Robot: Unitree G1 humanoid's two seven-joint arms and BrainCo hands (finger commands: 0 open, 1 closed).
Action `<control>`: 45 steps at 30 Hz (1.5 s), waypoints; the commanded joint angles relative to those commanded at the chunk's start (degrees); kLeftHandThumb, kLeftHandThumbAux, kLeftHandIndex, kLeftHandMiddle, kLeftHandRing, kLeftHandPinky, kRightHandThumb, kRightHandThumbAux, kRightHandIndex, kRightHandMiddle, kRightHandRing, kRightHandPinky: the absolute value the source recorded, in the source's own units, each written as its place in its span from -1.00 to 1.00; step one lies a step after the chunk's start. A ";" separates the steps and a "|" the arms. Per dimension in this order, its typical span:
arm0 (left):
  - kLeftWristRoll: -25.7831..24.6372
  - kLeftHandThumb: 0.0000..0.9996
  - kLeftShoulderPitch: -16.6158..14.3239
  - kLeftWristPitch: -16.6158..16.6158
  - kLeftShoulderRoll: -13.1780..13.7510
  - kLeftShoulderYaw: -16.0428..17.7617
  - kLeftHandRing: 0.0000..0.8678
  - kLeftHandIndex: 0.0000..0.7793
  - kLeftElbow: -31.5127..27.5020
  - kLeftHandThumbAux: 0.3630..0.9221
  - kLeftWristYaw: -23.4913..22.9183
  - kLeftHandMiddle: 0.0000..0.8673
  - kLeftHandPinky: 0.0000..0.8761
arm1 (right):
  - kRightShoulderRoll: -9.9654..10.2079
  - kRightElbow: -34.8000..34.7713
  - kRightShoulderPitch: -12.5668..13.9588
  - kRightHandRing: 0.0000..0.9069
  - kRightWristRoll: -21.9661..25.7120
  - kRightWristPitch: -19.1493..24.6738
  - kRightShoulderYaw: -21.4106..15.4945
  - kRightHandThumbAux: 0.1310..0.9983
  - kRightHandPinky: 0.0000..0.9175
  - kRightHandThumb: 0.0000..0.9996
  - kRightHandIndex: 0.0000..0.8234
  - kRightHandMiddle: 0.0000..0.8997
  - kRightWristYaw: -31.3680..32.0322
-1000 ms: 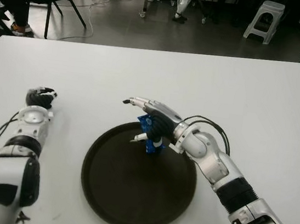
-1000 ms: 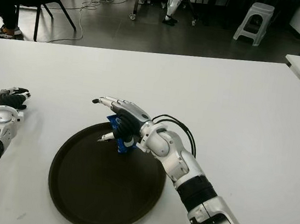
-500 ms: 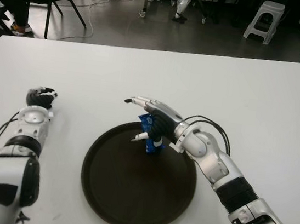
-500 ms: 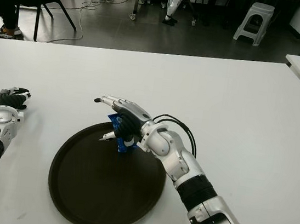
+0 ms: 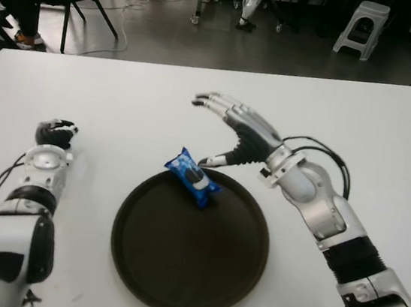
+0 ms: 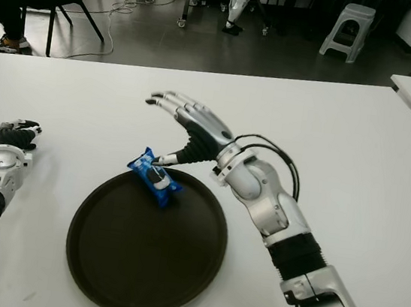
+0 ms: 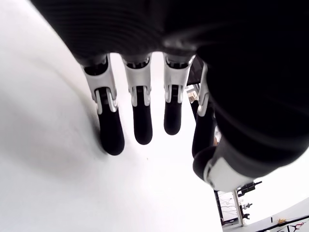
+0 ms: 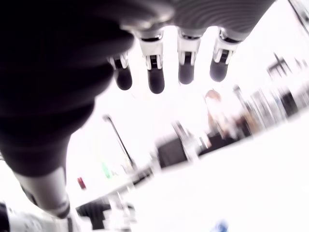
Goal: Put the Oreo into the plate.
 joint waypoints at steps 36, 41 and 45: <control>-0.02 0.36 -0.23 -0.17 -0.14 0.09 -0.55 0.02 -0.08 0.29 0.15 -0.59 -0.53 | 1.05 15.64 -9.17 -1.00 -12.70 -9.70 -4.56 -0.03 -1.00 -0.75 -1.00 -1.00 -42.37; 0.09 0.36 -0.23 -0.03 -0.10 -0.02 -0.57 0.02 -0.04 0.29 0.03 -0.61 -0.52 | 1.21 16.74 -9.70 -1.00 -12.73 -8.05 -4.62 -0.01 -1.00 -0.69 -1.00 -1.00 -43.73; 0.49 0.36 -0.21 0.04 -0.09 -0.41 -0.56 0.02 0.01 0.29 0.36 -0.59 -0.51 | 1.05 18.82 -10.65 -1.00 -13.08 -5.66 -4.96 0.00 -1.00 -0.70 -1.00 -1.00 -45.82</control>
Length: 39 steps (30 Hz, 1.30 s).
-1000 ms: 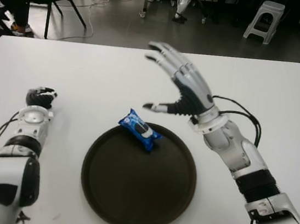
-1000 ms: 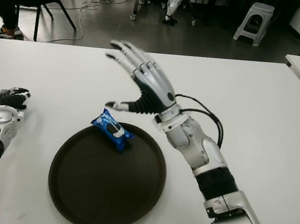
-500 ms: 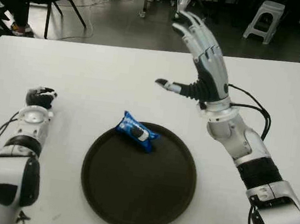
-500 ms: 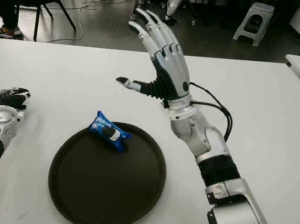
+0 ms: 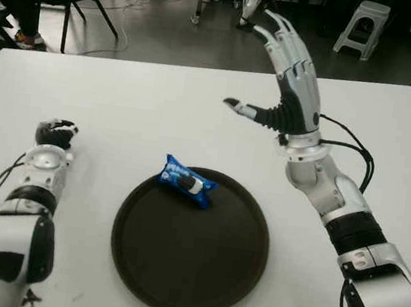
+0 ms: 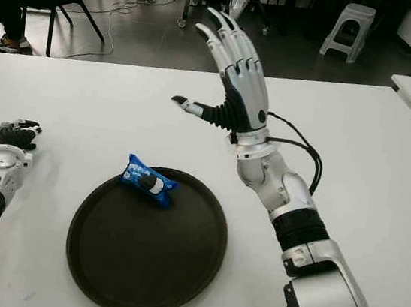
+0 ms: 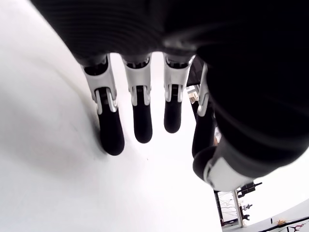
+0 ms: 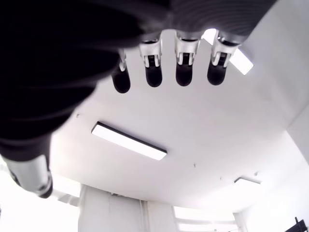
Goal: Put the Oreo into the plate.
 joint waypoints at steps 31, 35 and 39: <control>-0.60 0.35 0.33 -0.09 0.27 0.58 -0.52 0.02 0.02 0.29 -0.39 -0.55 -0.48 | -6.95 42.97 -11.17 -1.00 5.73 16.76 -1.14 0.20 -1.00 -0.66 -1.00 -1.00 5.97; -0.96 0.35 0.45 -0.11 0.44 1.01 -0.55 0.02 0.04 0.29 -0.88 -0.57 -0.51 | -7.24 42.68 -10.16 -1.00 7.14 17.91 -1.31 0.21 -1.00 -0.68 -1.00 -1.00 5.68; -0.99 0.36 0.52 -0.16 0.66 1.17 -0.57 0.02 0.07 0.29 -1.05 -0.59 -0.54 | -7.28 42.37 -9.76 -1.00 8.03 18.17 -1.26 0.20 -1.00 -0.72 -1.00 -1.00 5.30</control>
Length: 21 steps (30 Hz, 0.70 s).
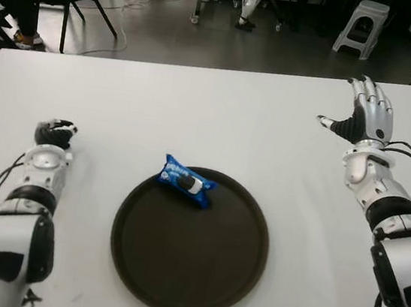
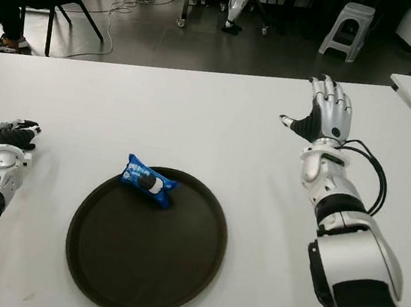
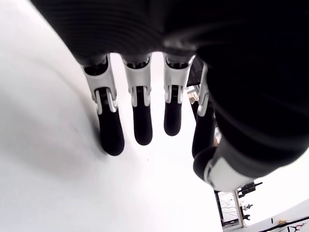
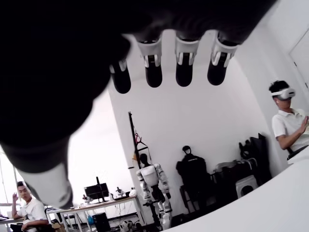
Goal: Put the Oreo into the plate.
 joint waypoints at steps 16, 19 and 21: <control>-0.17 0.34 0.14 -0.53 0.15 -0.01 -0.61 0.02 -0.28 0.30 -0.10 -0.63 -0.59 | 4.12 2.87 5.00 -0.96 21.66 -3.32 -16.55 0.24 -0.89 -0.96 -1.00 -0.98 21.46; -0.43 0.34 0.26 -0.63 0.12 0.20 -0.63 0.02 -0.34 0.30 -0.03 -0.65 -0.61 | 4.15 2.87 6.20 -0.88 21.08 -3.44 -16.12 0.32 -0.84 -0.93 -0.97 -0.90 21.42; -0.56 0.34 0.29 -0.64 0.09 0.28 -0.63 0.02 -0.36 0.30 -0.02 -0.65 -0.61 | 4.40 2.94 6.91 -0.79 20.03 -3.03 -15.23 0.39 -0.76 -0.87 -0.90 -0.81 20.61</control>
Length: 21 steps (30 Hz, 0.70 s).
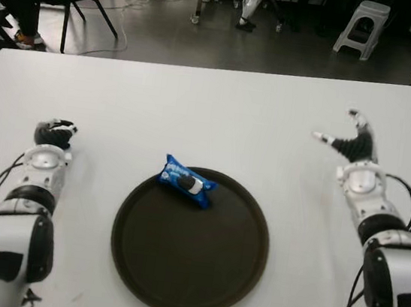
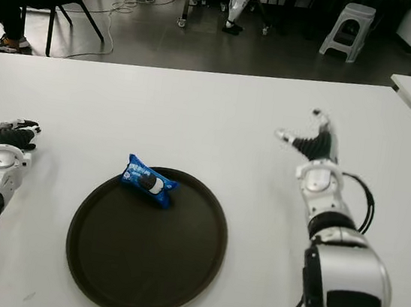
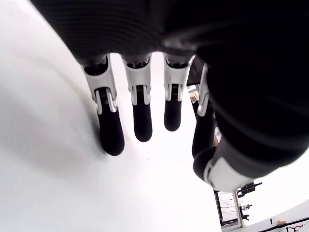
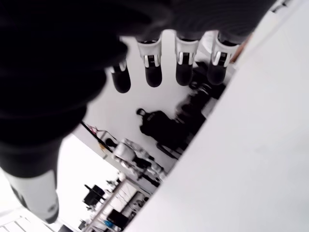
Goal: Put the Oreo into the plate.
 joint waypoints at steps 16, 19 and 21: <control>0.73 0.35 0.24 0.27 0.40 -0.70 -0.58 0.02 0.16 0.30 -0.39 -0.62 -0.53 | 1.26 -0.04 -1.52 -0.54 -5.24 4.18 4.68 0.49 -0.48 -0.47 -0.73 -0.59 -7.54; 0.35 0.35 0.33 0.06 0.41 -0.45 -0.58 0.02 0.17 0.30 -0.67 -0.62 -0.52 | 1.45 0.29 -0.89 -0.53 -5.31 4.43 4.72 0.48 -0.46 -0.48 -0.72 -0.58 -7.18; 0.31 0.35 0.36 -0.03 0.40 -0.44 -0.58 0.02 0.16 0.30 -0.73 -0.63 -0.52 | 1.37 0.35 -0.87 -0.50 -5.28 4.48 4.72 0.49 -0.44 -0.49 -0.71 -0.56 -6.92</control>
